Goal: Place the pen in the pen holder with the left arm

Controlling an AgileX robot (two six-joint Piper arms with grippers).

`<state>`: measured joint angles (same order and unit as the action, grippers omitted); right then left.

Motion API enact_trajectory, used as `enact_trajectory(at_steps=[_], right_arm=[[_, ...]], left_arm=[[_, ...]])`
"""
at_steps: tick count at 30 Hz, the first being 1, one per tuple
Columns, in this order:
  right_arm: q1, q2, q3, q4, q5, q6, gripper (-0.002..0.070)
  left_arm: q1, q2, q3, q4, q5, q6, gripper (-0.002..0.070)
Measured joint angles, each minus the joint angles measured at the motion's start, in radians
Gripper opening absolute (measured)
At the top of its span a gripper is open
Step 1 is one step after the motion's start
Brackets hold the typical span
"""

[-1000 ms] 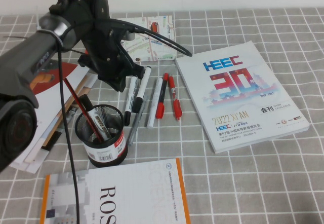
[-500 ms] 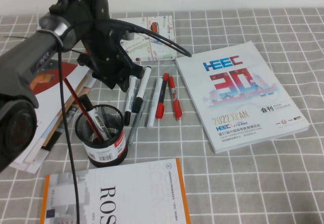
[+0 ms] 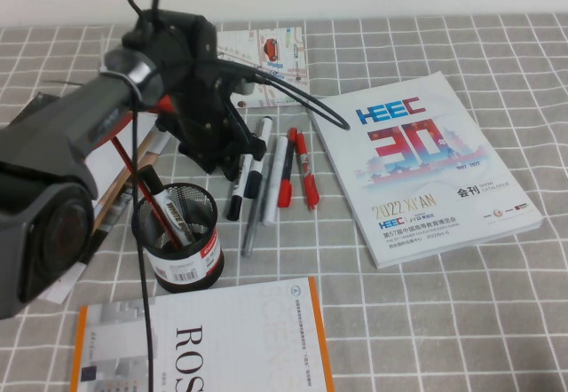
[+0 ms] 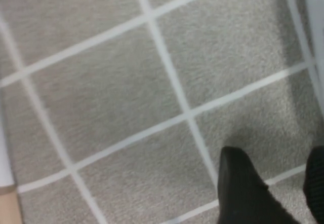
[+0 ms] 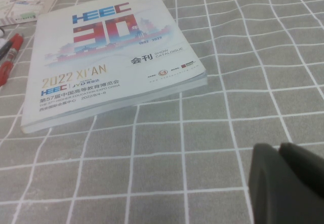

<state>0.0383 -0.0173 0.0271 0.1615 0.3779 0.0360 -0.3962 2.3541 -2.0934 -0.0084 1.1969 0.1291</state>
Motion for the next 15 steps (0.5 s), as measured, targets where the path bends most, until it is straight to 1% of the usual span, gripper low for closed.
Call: enact_trajectory(at_steps=[6,11,15], right_arm=[[0.0,0.0,0.0,0.0,0.0,0.0,-0.0015],[0.0,0.0,0.0,0.0,0.0,0.0,-0.0015],[0.0,0.0,0.0,0.0,0.0,0.0,-0.0015]], left_arm=[[-0.007,0.01,-0.009,0.008,0.002,0.0,0.0253],[-0.007,0.017,-0.064,0.022,0.03,-0.008,0.0253],[-0.007,0.003,-0.112,-0.02,0.032,-0.011,0.0254]])
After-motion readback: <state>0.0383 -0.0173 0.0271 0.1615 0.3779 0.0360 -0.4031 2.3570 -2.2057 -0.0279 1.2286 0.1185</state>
